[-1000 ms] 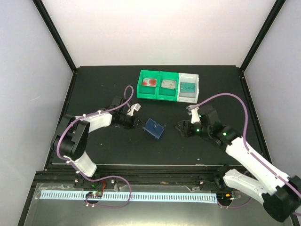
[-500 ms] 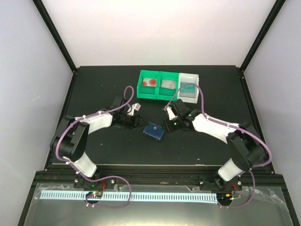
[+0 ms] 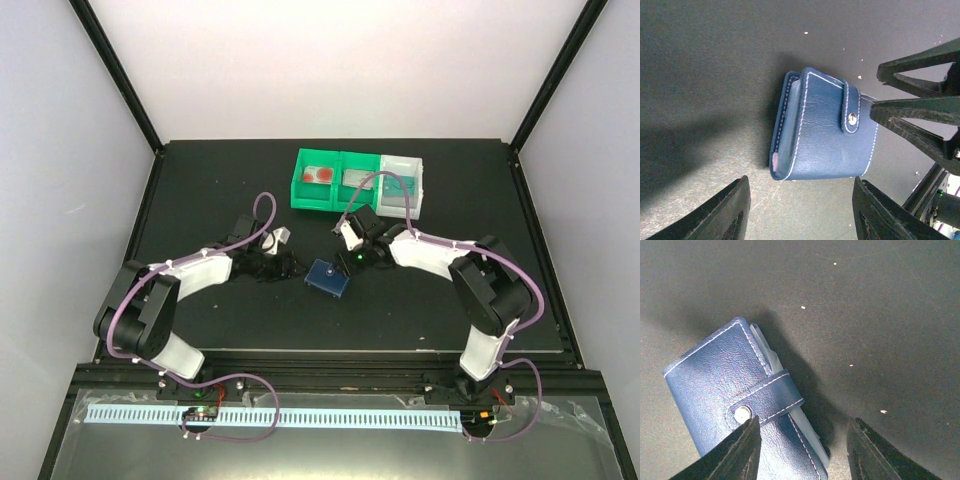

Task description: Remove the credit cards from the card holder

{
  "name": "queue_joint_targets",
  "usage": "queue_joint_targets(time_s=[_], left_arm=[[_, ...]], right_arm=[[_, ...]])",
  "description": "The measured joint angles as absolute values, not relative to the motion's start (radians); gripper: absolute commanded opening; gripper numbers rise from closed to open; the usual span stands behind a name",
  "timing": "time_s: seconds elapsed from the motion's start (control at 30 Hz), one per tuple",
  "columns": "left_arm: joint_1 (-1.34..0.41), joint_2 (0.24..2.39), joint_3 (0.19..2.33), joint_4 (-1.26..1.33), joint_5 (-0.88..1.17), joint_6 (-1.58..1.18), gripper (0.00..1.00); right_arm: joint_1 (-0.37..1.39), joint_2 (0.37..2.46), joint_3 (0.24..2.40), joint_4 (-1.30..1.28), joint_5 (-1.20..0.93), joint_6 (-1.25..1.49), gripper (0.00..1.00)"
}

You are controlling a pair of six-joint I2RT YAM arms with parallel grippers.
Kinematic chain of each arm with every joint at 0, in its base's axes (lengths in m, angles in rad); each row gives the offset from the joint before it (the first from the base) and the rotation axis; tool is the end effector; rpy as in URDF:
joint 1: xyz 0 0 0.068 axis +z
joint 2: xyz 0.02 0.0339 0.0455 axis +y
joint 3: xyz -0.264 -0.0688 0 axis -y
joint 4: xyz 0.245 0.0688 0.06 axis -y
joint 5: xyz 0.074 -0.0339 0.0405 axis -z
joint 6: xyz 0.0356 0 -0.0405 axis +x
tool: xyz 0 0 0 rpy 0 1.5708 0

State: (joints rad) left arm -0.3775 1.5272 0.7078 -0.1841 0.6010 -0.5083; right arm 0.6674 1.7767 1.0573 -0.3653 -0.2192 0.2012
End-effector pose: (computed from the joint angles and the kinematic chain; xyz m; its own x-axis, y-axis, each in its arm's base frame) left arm 0.2483 -0.1201 0.1520 -0.9703 -0.0471 -0.2373 0.1308 0.7232 -0.6781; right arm 0.2690 0.2218 0.1595 -0.8171 -0.3956 -0.4193 -0.5313 0.7989 0.2817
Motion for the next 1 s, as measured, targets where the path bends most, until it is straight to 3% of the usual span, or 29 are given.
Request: queue_joint_targets(time_s=[0.3, 0.6, 1.0], left_arm=[[-0.403, 1.47, 0.689, -0.164, 0.598, -0.536, 0.56], [-0.439, 1.45, 0.637, -0.158, 0.591, -0.561, 0.55], [-0.524, 1.38, 0.634, -0.163, 0.556, -0.58, 0.57]], right_arm=[[0.667, 1.803, 1.069, -0.393, -0.23, 0.172, 0.45], [0.667, 1.781, 1.013, -0.356, -0.238, 0.198, 0.02], [0.667, 1.532, 0.715, -0.358, -0.155, 0.323, 0.01]])
